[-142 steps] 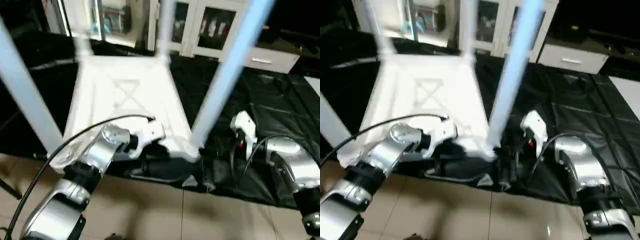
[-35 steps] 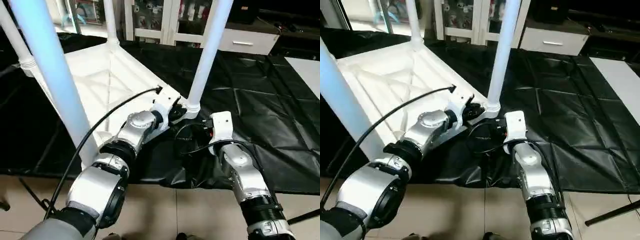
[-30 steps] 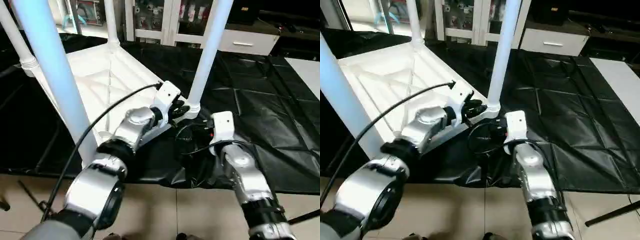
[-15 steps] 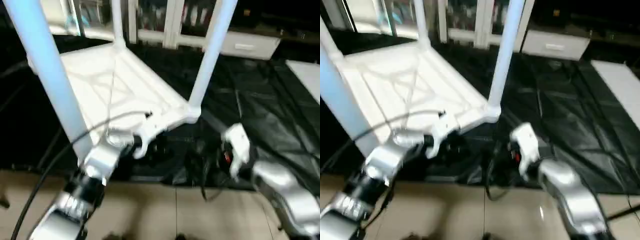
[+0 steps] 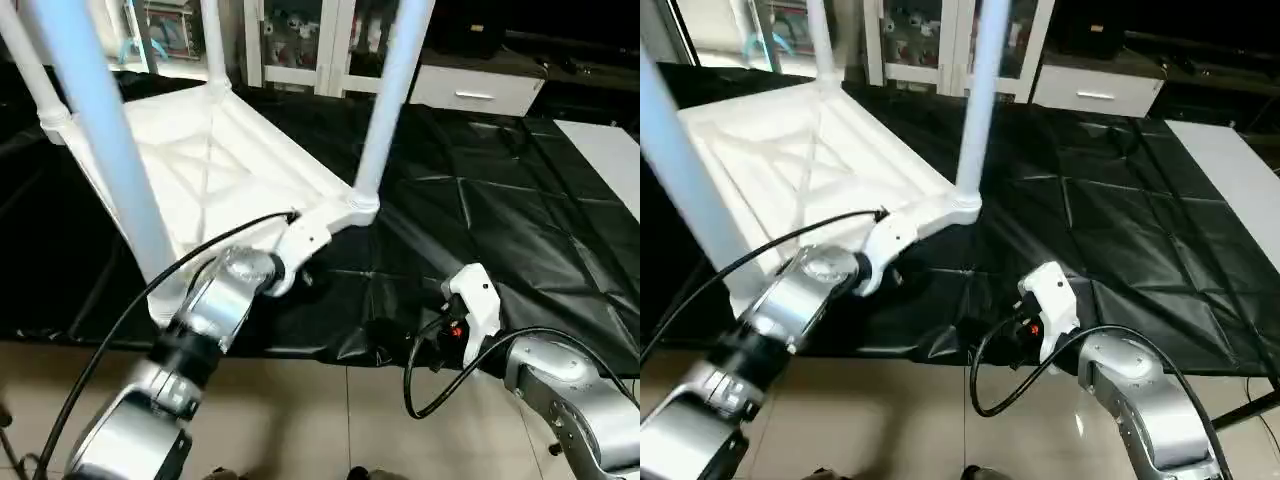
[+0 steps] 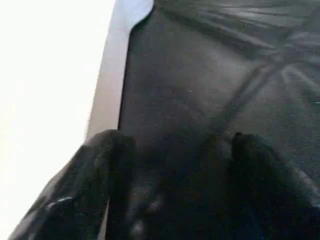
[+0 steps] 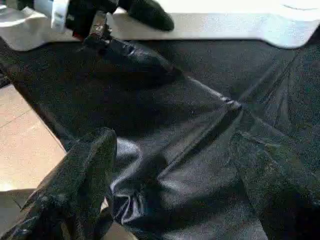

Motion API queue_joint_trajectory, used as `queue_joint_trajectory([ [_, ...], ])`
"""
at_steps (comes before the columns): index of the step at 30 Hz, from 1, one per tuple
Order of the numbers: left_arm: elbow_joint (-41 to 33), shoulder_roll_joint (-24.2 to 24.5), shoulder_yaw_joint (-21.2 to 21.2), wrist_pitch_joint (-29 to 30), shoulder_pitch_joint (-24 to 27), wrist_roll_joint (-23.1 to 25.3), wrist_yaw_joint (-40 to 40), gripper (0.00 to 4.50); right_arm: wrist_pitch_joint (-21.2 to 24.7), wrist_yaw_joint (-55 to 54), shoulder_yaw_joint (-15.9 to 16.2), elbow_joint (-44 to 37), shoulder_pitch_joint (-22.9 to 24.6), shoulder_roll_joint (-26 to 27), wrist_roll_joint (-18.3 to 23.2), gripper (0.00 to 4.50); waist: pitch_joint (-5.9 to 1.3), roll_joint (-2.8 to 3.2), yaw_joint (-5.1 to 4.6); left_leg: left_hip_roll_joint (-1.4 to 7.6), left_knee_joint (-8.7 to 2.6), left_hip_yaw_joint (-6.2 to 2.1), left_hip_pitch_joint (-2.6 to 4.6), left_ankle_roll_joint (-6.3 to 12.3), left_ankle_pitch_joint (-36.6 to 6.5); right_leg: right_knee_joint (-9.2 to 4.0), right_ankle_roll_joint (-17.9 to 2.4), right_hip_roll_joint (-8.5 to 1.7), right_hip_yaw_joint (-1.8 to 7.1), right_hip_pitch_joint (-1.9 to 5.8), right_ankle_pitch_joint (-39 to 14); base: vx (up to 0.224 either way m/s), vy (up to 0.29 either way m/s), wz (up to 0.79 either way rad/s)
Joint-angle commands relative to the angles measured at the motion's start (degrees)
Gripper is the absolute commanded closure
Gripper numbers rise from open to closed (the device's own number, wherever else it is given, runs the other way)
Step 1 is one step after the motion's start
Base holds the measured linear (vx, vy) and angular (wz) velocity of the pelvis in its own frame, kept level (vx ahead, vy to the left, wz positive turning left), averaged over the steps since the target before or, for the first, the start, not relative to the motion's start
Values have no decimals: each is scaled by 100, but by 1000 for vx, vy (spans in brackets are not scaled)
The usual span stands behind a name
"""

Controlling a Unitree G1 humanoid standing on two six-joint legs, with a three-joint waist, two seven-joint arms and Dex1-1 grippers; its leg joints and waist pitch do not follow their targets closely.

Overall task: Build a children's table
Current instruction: Rotate leg to tighten

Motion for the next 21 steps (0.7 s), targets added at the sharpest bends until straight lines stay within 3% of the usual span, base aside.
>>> queue_joint_trajectory([
  [1,408,6,43,-262,-251,197,386,27,37,-66,-100,-112,-56,-45,-20,59,-407,-28,29,148,-431,-119,61,123,-1809,-485,-273,-131,159,256,-2781,0,0,0],
  [3,1423,-200,37,-965,-762,263,990,12,7,-162,-116,4,-146,-39,-77,59,-430,-54,37,140,-421,-135,28,145,-1711,-458,-257,-137,148,286,-2607,0,0,0],
  [5,1750,-311,36,-1263,-930,274,1205,4,13,-200,-114,23,-168,-41,-86,59,-424,-50,39,152,-421,-152,4,162,-1677,-438,-322,-150,145,305,-2428,0,0,0],
  [7,2004,-418,67,-1512,-1049,270,1434,4,27,-239,-104,9,-176,-41,-95,59,-439,-52,50,173,-409,-149,29,151,-1696,-410,-434,-172,151,306,-2283,0,0,0],
  [8,2092,-474,96,-1661,-1089,274,1522,4,43,-252,-100,-13,-171,-36,-92,59,-441,-18,59,171,-409,-152,27,162,-1660,-396,-489,-169,156,309,-2171,0,0,0],
  [11,2161,-623,356,-1928,-1116,70,1556,4,84,-273,-101,-78,-149,-16,-91,59,-462,-41,112,174,-382,-118,23,278,-1350,-315,-782,-167,178,342,-1504,0,0,0],
  [12,1922,-709,577,-1966,-1029,-216,1308,4,101,-281,-124,-118,-124,1,-61,59,-470,-14,132,176,-377,-118,28,289,-1275,-289,-845,-172,181,348,-1375,0,0,0],
  [15,1420,-907,1062,-2179,-834,-1071,456,4,107,-315,-161,-190,-71,37,13,59,-491,-36,169,173,-341,-88,39,440,-950,-217,-1157,-172,190,354,-879,0,0,0],
  [16,1272,-942,1144,-2171,-771,-1287,232,4,100,-321,-167,-199,-59,48,35,59,-487,-20,200,180,-337,-86,33,465,-808,-175,-1301,-192,197,374,-697,0,0,0],
  [17,632,-943,1197,-1893,-497,-1683,-220,4,83,-322,-189,-218,-43,70,75,59,-501,-5,227,187,-326,-72,53,483,-718,-139,-1377,-182,199,366,-548,0,0,0],
  [18,632,-943,1197,-1893,-497,-1683,-220,4,83,-322,-189,-218,-43,70,75,59,-488,-6,244,208,-339,-79,44,497,-701,-132,-1444,-190,204,382,-488,0,0,0],
  [19,-511,-828,1127,-1359,23,-2287,-867,4,50,-308,-213,-242,-28,93,141,59,-474,3,260,183,-333,-55,48,518,-803,-153,-1411,-155,201,353,-557,0,0,0],
  [20,-511,-828,1127,-1359,23,-2287,-867,4,50,-308,-213,-242,-28,93,141,59,-481,-8,277,234,-348,-80,63,452,-811,-91,-1490,-218,212,413,-518,0,0,0],
  [21,-1704,-504,884,-860,621,-2645,-1252,4,-10,-249,-219,-269,-19,107,203,59,-450,17,278,262,-384,-80,62,348,-1094,-109,-1454,-223,228,395,-841,0,0,0],
])
